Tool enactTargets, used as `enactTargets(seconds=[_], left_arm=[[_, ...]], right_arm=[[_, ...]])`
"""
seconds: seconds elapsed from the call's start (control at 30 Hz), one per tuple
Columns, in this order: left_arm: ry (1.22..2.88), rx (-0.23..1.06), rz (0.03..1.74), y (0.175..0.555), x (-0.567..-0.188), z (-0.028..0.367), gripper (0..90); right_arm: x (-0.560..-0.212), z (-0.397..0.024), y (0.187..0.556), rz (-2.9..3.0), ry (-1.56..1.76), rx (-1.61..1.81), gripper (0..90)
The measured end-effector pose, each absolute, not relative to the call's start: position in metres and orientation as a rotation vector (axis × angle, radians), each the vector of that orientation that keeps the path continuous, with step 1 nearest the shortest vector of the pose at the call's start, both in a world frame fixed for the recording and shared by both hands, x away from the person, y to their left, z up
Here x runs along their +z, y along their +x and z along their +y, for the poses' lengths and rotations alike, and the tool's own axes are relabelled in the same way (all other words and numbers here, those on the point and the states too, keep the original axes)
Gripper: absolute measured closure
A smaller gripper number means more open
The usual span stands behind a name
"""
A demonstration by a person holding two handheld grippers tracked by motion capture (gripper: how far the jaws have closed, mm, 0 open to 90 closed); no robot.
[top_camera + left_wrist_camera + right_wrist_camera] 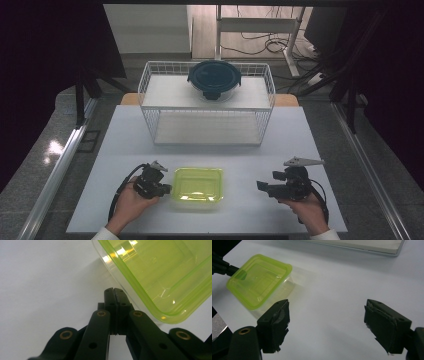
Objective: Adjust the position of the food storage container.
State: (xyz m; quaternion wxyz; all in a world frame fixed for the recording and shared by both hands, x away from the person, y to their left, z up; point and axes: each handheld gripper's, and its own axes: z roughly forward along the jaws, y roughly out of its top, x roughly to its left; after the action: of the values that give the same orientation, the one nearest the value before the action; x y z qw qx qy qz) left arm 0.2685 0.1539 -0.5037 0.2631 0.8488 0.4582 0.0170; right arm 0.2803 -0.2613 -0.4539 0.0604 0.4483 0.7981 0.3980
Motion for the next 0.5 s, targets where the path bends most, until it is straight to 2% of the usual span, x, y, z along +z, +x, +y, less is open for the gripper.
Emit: enactTargets(seconds=[0.5], left_arm=[[2.339, 0.026, 1.181, 0.277, -0.504, 0.123, 90.0]], right_arm=[[-0.454, -0.262, 0.280, 2.416, 1.355, 1.205, 20.4]])
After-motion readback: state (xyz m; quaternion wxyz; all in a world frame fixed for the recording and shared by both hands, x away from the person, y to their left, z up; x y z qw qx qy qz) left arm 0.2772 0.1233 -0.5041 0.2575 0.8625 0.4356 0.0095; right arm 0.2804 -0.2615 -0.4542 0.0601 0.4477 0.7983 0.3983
